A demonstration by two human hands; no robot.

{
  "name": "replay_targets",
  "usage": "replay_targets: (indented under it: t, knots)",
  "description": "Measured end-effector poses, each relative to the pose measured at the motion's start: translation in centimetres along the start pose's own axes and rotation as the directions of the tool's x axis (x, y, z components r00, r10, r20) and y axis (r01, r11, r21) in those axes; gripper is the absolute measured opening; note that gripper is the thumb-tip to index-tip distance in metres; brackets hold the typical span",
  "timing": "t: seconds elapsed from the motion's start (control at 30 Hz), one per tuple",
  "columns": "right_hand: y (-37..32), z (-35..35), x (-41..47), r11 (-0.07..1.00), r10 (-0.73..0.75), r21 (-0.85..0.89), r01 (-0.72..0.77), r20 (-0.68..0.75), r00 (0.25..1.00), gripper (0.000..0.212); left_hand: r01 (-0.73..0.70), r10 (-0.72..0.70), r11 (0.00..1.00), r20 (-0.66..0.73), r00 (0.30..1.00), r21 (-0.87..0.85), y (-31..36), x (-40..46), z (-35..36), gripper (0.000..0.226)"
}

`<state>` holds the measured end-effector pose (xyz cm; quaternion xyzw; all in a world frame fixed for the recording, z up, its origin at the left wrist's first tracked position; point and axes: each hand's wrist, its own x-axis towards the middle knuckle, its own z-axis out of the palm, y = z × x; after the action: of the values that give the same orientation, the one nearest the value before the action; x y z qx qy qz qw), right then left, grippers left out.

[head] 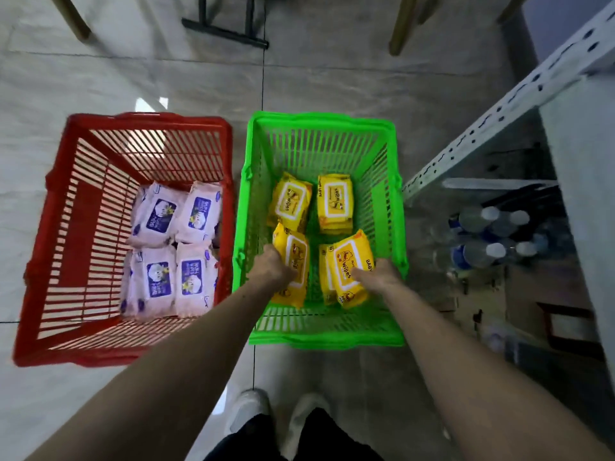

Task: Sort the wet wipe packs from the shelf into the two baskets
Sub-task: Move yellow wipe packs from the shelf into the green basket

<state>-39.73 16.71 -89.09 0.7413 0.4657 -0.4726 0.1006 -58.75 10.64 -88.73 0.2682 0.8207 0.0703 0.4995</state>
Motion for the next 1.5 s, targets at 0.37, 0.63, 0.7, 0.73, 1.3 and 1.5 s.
replay_targets:
  t: [0.37, 0.63, 0.7, 0.73, 1.3, 1.5]
  knots:
    - [2.8, 8.0, 10.4, 0.993, 0.036, 0.113, -0.031, -0.044, 0.998, 0.041, -0.012, 0.017, 0.998, -0.082, 0.997, 0.065, -3.8, 10.9, 6.5, 0.051]
    - [3.6, 10.2, 9.7, 0.864, -0.162, -0.502, 0.044, -0.194, 0.968, 0.067, -0.137, 0.291, 0.675, -0.091, 0.952, 0.725, -4.6, 10.3, 8.1, 0.079]
    - [3.4, 10.0, 9.8, 0.858, -0.149, -0.512, 0.039, -0.175, 0.973, 0.064, -0.116, 0.289, 0.658, -0.106, 0.951, 0.744, -5.0, 10.1, 8.3, 0.073]
    - [3.3, 9.9, 9.7, 0.856, -0.141, -0.515, 0.037, -0.164, 0.976, 0.065, -0.115, 0.292, 0.649, -0.107, 0.951, 0.752, -5.2, 10.0, 8.3, 0.071]
    - [-3.4, -7.3, -15.4, 0.775, -0.315, -0.606, 0.178, -0.128, 0.940, 0.034, -0.187, 0.312, 0.419, 0.053, 0.949, 0.889, 5.5, -14.1, -6.5, 0.033]
    - [-7.8, -18.1, -29.7, 0.725, -0.472, -0.633, 0.270, -0.172, 0.865, 0.023, -0.230, 0.417, 0.452, 0.024, 0.909, 0.862, 14.5, -27.3, -15.3, 0.032]
